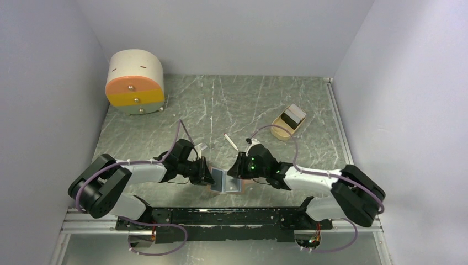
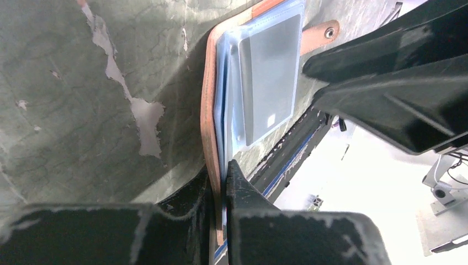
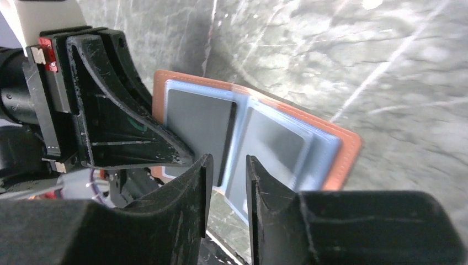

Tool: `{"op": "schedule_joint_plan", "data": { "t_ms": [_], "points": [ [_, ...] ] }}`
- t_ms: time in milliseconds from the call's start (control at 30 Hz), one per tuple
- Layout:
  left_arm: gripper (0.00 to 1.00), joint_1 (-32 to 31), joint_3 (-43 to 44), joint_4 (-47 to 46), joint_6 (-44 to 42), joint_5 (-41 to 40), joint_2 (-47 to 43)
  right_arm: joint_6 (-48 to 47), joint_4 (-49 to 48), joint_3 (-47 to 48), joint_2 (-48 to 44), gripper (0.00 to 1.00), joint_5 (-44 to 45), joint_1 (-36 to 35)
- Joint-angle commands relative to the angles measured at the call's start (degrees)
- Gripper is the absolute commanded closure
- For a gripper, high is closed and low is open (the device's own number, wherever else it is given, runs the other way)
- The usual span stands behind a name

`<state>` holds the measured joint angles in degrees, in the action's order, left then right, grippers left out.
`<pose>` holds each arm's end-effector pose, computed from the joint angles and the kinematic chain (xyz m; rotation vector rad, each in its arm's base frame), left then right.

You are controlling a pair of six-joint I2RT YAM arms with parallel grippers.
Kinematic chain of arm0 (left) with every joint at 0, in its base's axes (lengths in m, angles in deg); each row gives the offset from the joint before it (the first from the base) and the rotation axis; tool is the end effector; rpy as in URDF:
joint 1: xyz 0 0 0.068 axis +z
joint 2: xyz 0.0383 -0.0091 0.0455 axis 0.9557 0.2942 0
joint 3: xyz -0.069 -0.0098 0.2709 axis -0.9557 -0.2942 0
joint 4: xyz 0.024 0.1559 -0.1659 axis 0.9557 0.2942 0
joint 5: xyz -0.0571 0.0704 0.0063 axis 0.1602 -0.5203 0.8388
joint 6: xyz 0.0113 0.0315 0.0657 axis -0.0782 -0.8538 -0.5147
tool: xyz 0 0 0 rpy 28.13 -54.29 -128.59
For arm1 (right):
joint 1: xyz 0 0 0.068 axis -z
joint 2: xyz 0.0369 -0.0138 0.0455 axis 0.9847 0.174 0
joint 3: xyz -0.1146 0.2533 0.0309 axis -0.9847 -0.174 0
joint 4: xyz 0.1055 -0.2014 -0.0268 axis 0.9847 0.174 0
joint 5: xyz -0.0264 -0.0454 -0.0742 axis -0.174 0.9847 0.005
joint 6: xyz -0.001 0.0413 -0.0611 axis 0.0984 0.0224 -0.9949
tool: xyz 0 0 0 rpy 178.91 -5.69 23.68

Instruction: Put the credit cards into the card holder

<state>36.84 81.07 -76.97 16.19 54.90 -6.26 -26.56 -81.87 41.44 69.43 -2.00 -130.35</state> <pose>0.1570 -0.1589 0.1390 0.0738 2.7125 -1.3258 0.1477 0.1916 0.1710 -0.0954 2.4342 1.0496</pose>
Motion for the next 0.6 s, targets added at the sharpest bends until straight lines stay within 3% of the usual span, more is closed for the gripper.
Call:
{"op": "schedule_joint_plan", "data": {
  "t_ms": [0,300,567],
  "points": [
    [0.91,0.37,2.58,5.95,-2.79,-2.87,-2.09,-1.99,13.26,1.31,-6.57,0.67,11.62,-0.01],
    [0.88,0.41,5.16,15.86,-4.97,-6.83,-6.09,0.76,23.74,-2.02,-17.30,0.57,19.81,0.49],
    [0.87,0.37,6.03,18.27,-5.32,-7.58,-6.67,1.62,19.32,-6.91,-20.80,0.60,17.92,2.39]
  ]
}}
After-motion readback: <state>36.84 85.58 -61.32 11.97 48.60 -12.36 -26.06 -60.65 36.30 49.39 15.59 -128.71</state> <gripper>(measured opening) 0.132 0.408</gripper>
